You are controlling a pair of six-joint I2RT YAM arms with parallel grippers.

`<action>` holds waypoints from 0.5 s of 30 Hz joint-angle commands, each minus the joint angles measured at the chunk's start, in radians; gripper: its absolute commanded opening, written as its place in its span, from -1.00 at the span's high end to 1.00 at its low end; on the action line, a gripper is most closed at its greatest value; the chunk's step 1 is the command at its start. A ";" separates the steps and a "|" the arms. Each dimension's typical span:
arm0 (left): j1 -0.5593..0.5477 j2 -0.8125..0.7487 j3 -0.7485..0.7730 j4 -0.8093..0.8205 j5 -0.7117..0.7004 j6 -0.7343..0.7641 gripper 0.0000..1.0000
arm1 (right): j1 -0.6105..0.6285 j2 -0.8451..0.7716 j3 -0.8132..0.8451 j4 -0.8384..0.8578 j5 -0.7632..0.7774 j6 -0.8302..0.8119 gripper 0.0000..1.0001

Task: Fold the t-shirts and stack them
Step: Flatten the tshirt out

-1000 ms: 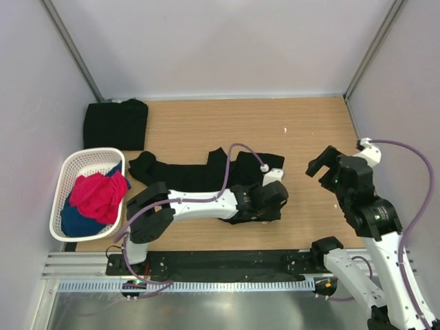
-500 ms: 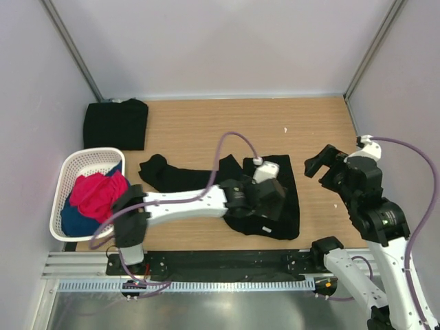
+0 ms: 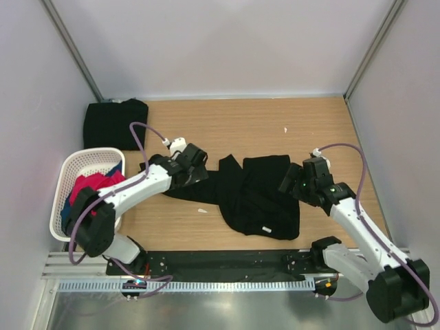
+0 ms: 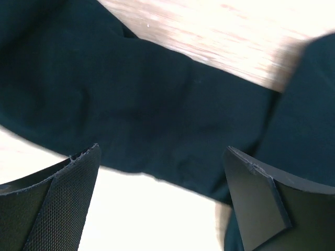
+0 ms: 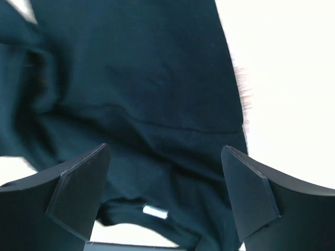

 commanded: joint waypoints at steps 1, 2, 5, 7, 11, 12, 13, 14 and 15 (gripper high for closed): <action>0.016 0.085 0.037 0.093 0.025 -0.023 -0.99 | 0.012 0.088 -0.033 0.139 0.026 0.018 -0.84; 0.016 0.106 0.043 0.091 0.052 -0.023 -1.00 | 0.012 0.115 -0.050 0.151 0.031 0.016 -0.83; 0.013 0.189 0.040 0.104 0.097 -0.052 -0.97 | 0.012 0.149 -0.085 0.232 0.032 0.013 -0.80; 0.005 0.223 0.013 0.142 0.114 -0.075 -0.93 | 0.011 0.192 -0.098 0.266 0.032 0.013 -0.79; -0.033 0.257 -0.007 0.180 0.128 -0.109 -0.79 | 0.011 0.304 -0.084 0.315 0.026 0.007 -0.71; -0.042 0.266 -0.007 0.180 0.122 -0.116 -0.77 | 0.014 0.321 -0.081 0.332 0.032 0.004 -0.68; -0.053 0.283 -0.009 0.180 0.117 -0.129 -0.67 | 0.014 0.353 -0.078 0.338 0.044 0.004 -0.64; -0.062 0.290 -0.009 0.183 0.116 -0.136 -0.63 | 0.014 0.364 -0.073 0.346 0.051 0.002 -0.62; -0.086 0.300 -0.007 0.186 0.115 -0.142 -0.55 | 0.012 0.376 -0.069 0.360 0.061 -0.004 -0.60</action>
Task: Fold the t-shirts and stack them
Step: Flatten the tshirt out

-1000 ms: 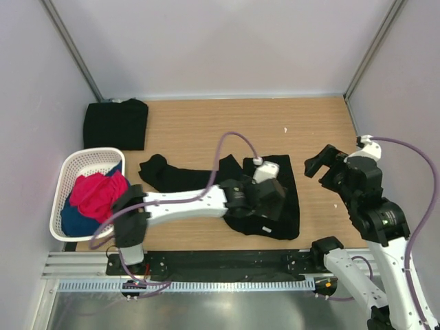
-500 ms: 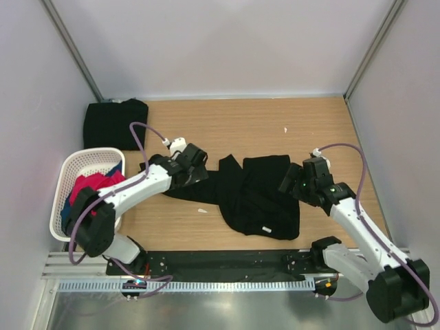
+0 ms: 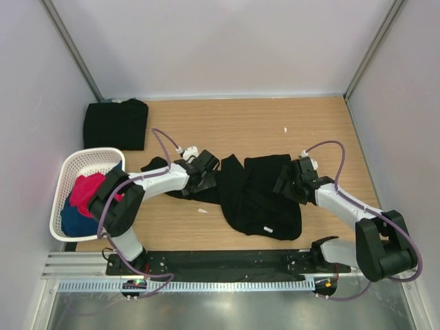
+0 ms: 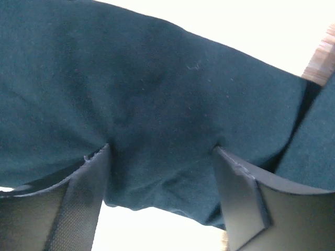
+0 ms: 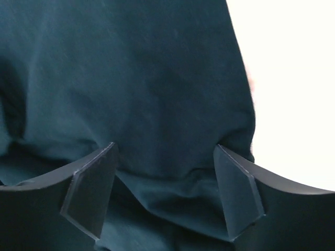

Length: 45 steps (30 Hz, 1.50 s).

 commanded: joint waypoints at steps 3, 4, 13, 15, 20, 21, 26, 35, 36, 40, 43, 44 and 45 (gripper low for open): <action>-0.137 0.090 0.013 0.102 0.021 -0.073 -0.19 | 0.004 0.080 0.041 0.085 0.088 -0.022 -0.45; -0.164 0.107 0.029 0.102 0.003 -0.079 -0.10 | 0.004 0.091 0.053 0.080 0.097 -0.039 -0.37; -0.426 0.146 0.101 0.073 -0.040 -0.193 0.99 | -0.028 0.273 0.282 0.061 0.176 -0.116 0.75; -0.454 0.112 0.099 0.036 -0.101 -0.210 0.99 | -0.032 0.322 0.392 0.038 0.177 -0.163 0.87; -0.486 -0.106 0.072 -0.171 -0.283 -0.259 0.99 | -0.036 0.344 0.668 -0.038 0.182 -0.219 0.97; -0.486 -0.147 0.069 -0.209 -0.313 -0.266 0.99 | -0.036 0.330 0.699 -0.047 0.179 -0.240 0.97; -0.486 -0.432 0.034 -0.250 -0.514 -0.062 0.99 | -0.034 0.220 0.945 -0.096 0.136 -0.311 0.97; -0.486 -0.839 -0.034 -0.055 -0.507 0.385 0.90 | -0.036 0.040 1.124 -0.217 0.032 -0.374 0.97; -0.488 -0.852 -0.060 -0.041 -0.492 0.402 0.87 | -0.036 0.022 1.110 -0.235 0.027 -0.383 0.97; -0.488 -0.808 -0.123 -0.036 -0.369 0.381 0.72 | -0.036 0.038 1.009 -0.301 0.134 -0.397 0.97; -0.488 -0.732 -0.147 -0.055 -0.250 0.269 0.24 | -0.036 0.098 0.903 -0.317 0.177 -0.406 0.97; -0.488 -0.685 -0.155 -0.055 -0.236 0.198 0.11 | -0.037 0.120 0.850 -0.297 0.188 -0.403 0.97; -0.489 -0.666 -0.169 -0.058 -0.222 0.165 -0.15 | -0.040 0.138 0.822 -0.279 0.190 -0.394 0.97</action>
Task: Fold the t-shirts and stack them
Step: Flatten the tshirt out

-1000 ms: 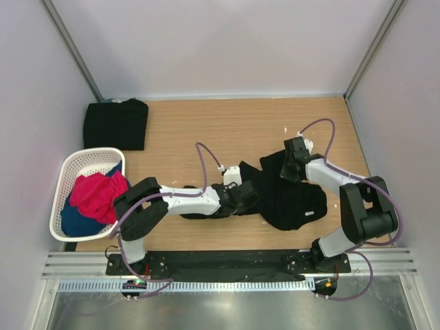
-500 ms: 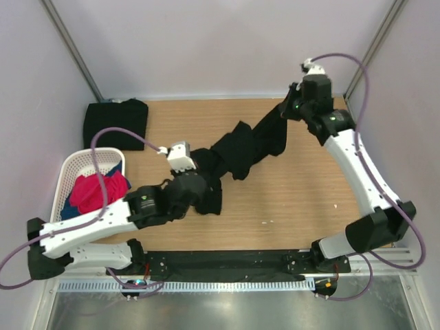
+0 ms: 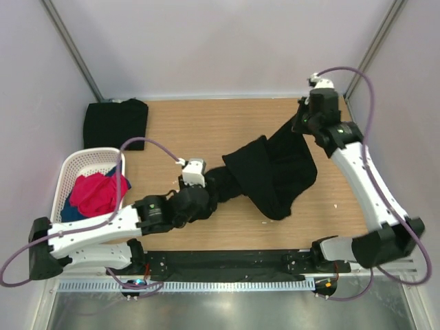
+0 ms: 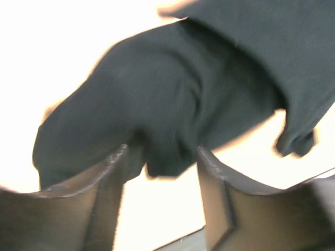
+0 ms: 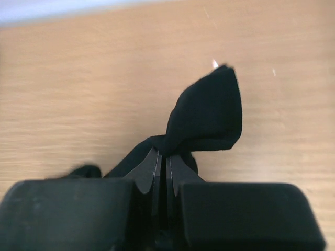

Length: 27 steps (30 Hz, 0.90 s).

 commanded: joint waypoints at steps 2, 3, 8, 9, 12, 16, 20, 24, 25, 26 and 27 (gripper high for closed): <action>-0.004 0.106 -0.043 -0.103 0.103 -0.199 -0.35 | -0.023 0.166 -0.148 0.064 0.143 -0.022 0.87; -0.004 0.112 -0.035 -0.119 0.101 -0.231 -0.54 | -0.024 0.190 -0.151 0.073 0.150 -0.020 0.80; -0.004 0.108 -0.017 -0.220 0.037 -0.334 -0.81 | -0.055 0.403 0.001 -0.075 0.160 0.050 -0.25; -0.004 0.108 -0.014 -0.249 0.005 -0.384 -0.92 | -0.056 0.451 0.037 -0.118 0.134 0.058 -0.31; 0.013 0.100 -0.006 -0.407 -0.072 -0.515 -1.00 | -0.009 0.374 0.045 -0.149 0.081 0.061 -0.63; 0.137 0.056 -0.055 -0.377 0.015 -0.532 -1.00 | 0.208 0.222 -0.016 -0.125 0.155 0.081 -0.80; 0.312 -0.010 -0.181 -0.220 0.190 -0.462 -1.00 | 0.276 0.175 -0.151 -0.018 0.135 0.164 -0.74; 0.398 0.002 -0.187 -0.182 0.236 -0.417 -1.00 | 0.324 0.215 -0.301 0.149 0.127 0.237 -0.62; 0.404 0.011 -0.184 -0.177 0.253 -0.404 -0.99 | 0.329 0.236 -0.330 0.180 0.117 0.248 -0.59; 0.408 0.037 -0.178 -0.173 0.261 -0.381 -0.99 | 0.335 0.290 -0.331 0.203 0.114 0.256 -0.57; 0.408 0.051 -0.172 -0.169 0.267 -0.374 -1.00 | 0.335 0.325 -0.326 0.211 0.114 0.262 -0.55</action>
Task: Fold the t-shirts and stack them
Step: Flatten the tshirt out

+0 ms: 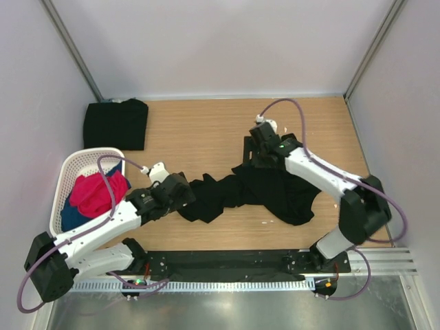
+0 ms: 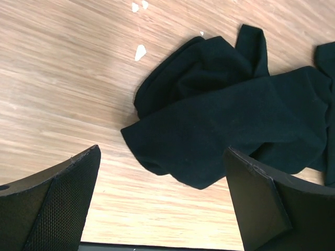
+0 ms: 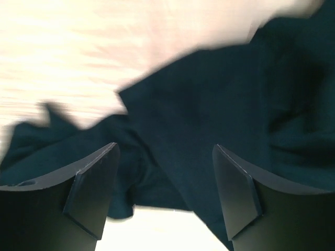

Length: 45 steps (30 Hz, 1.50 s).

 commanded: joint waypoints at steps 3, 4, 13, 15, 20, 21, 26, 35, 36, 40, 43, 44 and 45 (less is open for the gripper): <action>0.011 0.074 0.031 0.085 0.089 0.063 -1.00 | 0.023 0.213 -0.005 0.130 0.019 0.091 -0.54; 0.013 0.082 0.031 0.087 0.100 0.069 -1.00 | 0.023 0.230 0.016 0.134 0.022 0.112 -0.54; 0.011 0.093 0.039 0.094 0.149 0.169 -0.99 | 0.046 0.285 0.004 0.171 0.121 0.169 -0.58; 0.011 0.108 0.068 0.075 0.137 0.185 -0.99 | 0.045 0.311 0.007 0.185 0.106 0.174 -0.59; 0.011 0.143 0.079 0.064 0.138 0.180 -0.98 | 0.052 0.381 0.029 0.196 0.098 0.171 -0.51; 0.011 0.142 0.071 0.068 0.141 0.175 -0.97 | 0.051 0.388 0.030 0.196 0.106 0.168 -0.50; 0.013 0.136 0.049 0.076 0.135 0.165 -0.97 | 0.052 0.421 0.032 0.229 0.112 0.149 -0.38; 0.014 0.173 0.074 0.058 0.103 0.180 -0.98 | 0.052 0.448 0.032 0.255 0.117 0.134 0.46; 0.013 0.179 0.078 0.058 0.092 0.189 -0.97 | 0.052 0.441 0.033 0.254 0.112 0.122 0.69; 0.017 0.219 0.100 0.068 0.072 0.192 -0.95 | 0.052 0.382 0.061 0.187 0.101 0.080 0.97; 0.022 0.242 0.100 0.108 0.074 0.189 -0.95 | 0.052 0.311 0.035 0.166 0.123 0.065 0.97; 0.023 0.263 0.102 0.125 0.075 0.189 -0.95 | 0.052 0.258 0.030 0.160 0.129 0.063 0.97; 0.027 0.275 0.106 0.133 0.078 0.191 -0.94 | 0.051 0.231 0.026 0.151 0.129 0.063 0.97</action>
